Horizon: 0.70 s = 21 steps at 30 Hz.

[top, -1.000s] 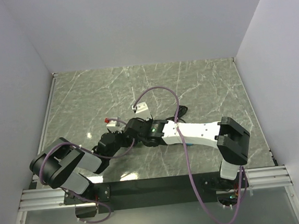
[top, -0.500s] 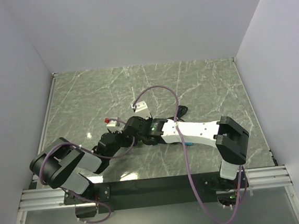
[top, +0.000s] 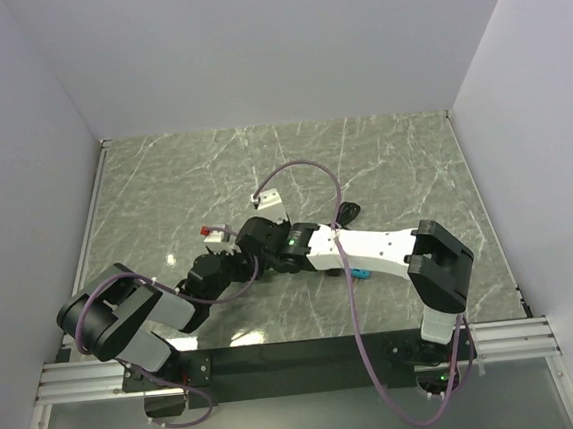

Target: Insert the plug

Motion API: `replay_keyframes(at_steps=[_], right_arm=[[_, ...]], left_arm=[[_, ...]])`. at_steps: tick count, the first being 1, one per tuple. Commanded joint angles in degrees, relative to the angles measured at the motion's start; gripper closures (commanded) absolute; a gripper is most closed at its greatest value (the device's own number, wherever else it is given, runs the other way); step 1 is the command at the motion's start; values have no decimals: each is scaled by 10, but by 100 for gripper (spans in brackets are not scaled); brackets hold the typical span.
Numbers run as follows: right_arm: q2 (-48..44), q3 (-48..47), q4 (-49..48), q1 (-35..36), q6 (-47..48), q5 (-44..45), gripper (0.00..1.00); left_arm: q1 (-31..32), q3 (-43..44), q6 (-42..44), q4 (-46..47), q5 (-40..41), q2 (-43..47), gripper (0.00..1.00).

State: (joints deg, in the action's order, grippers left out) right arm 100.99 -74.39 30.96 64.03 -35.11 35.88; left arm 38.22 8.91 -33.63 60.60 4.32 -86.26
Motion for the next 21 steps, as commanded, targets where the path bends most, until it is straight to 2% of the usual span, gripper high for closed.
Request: replay_keyframes(at_steps=[1,3,12,21], right_arm=[[38,13,30,-1,-32,-66,100],[35,19,38,-2,-46,-67,100],[18,57,45,9,-92,-72,100],[30,62,47,25,-106,-90,100]], left_arm=[[-2,4,7,34,-8,-7,22],[-2,6,7,34,-9,-12,26],[-2,1,2,49,-15,-31,35],[-2,1,1,50,-17,-35,37]])
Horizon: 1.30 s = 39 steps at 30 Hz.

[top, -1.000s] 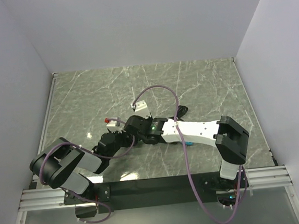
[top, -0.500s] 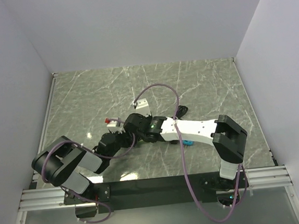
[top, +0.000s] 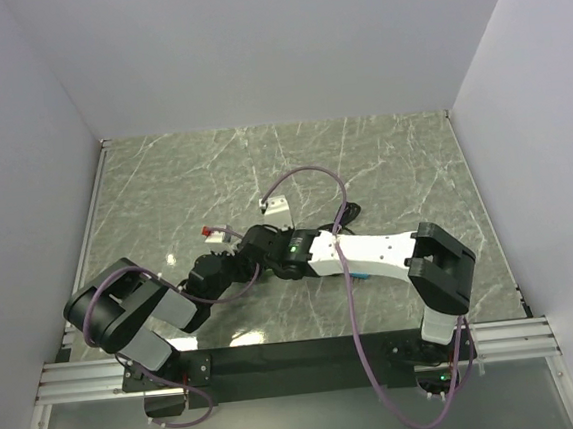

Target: Insert the plug

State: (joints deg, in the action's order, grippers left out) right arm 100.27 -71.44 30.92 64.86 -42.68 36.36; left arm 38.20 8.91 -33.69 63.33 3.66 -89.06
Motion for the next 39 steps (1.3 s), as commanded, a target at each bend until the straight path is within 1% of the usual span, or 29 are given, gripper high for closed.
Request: replay_keyframes(at_steps=[1,10,20,29,35,39], right_arm=[[38,37,45,17,-31,-96,100],[50,53,24,12,-29,-111,100],[67,65,-10,-5,-11,-150,100],[70,96,-14,-3,-30,-185,100],[97,104,-13,4,-37,-206,100],[83,133,-24,-1,-45,-214,100]], left_arm=[[-1,1,2,23,-9,-7,37],[-1,1,1,25,-10,-8,39],[-1,1,2,27,-8,-11,40],[-3,1,6,17,-2,1,41],[-5,0,6,12,-4,9,41],[-8,-4,6,9,0,17,41]])
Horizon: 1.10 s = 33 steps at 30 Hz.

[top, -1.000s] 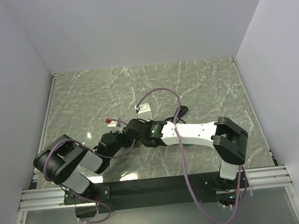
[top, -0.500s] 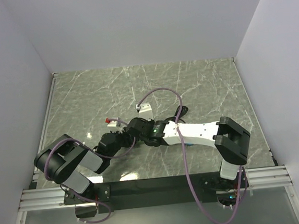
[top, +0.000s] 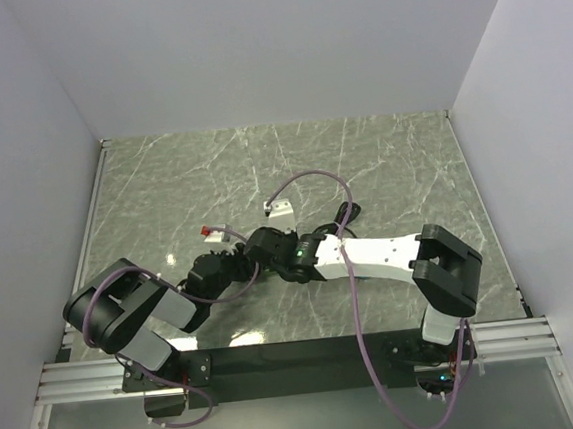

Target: Insert the plug

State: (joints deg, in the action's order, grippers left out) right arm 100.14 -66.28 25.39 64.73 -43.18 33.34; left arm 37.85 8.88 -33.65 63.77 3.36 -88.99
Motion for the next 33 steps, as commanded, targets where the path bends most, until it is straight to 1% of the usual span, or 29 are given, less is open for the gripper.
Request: replay_keyframes(at_steps=[1,7,11,14,18,19,24,33], right_arm=[[81,86,21,-1,-42,-187,100],[95,103,-2,-5,-42,-207,100],[81,116,-10,-15,-39,-204,100],[77,110,2,-23,-33,-181,100],[74,98,-12,-45,-14,-154,100],[78,91,-6,-51,-7,-133,100],[82,45,-3,-67,26,-94,100],[60,23,-45,-100,69,-48,100]], left_arm=[[-4,-4,5,5,2,17,41],[-6,-2,5,5,-3,15,41],[-6,-2,3,2,-2,15,41],[-6,0,4,6,-3,11,41],[-7,5,4,11,-4,-7,41],[-7,6,4,14,-5,-9,41],[-7,10,1,25,-11,-21,41],[-7,32,-2,22,16,-35,40]])
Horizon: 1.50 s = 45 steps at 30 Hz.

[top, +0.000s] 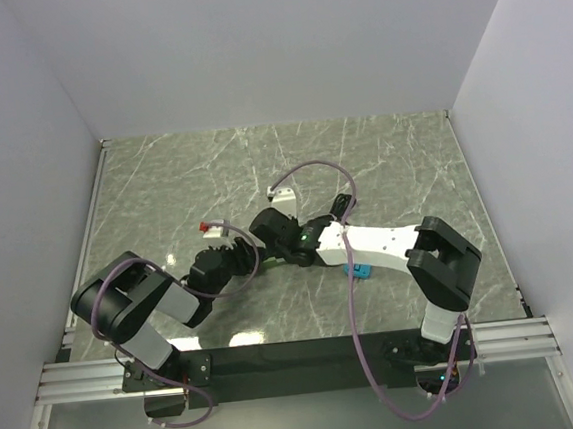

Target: Insert the plug

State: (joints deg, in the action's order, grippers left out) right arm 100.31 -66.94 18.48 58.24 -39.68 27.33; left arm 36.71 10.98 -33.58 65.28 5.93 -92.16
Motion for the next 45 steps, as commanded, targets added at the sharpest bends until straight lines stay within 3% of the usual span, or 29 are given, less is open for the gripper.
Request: replay_keyframes(at_steps=[1,6,9,13,21,26,29,38,45], right_arm=[[55,30,10,-37,43,8,100],[26,21,-13,-34,60,-6,100],[-5,15,-7,-23,66,11,81],[-63,20,15,0,70,25,14],[-198,88,32,24,37,64,8],[-267,144,111,21,-45,109,7],[-272,171,149,7,-92,103,7],[-248,233,125,-72,-128,66,7],[-184,226,119,-113,-143,58,7]], left_arm=[[5,14,-5,6,-10,-2,40],[4,25,-11,-11,-5,14,37],[4,35,-13,-33,0,20,32],[4,41,-17,-50,7,34,27],[4,43,-19,-94,26,79,21],[4,26,-25,-122,69,129,11],[4,8,-34,-140,81,178,5],[4,-41,-39,-175,80,306,4],[4,-55,-42,-179,67,342,4]])
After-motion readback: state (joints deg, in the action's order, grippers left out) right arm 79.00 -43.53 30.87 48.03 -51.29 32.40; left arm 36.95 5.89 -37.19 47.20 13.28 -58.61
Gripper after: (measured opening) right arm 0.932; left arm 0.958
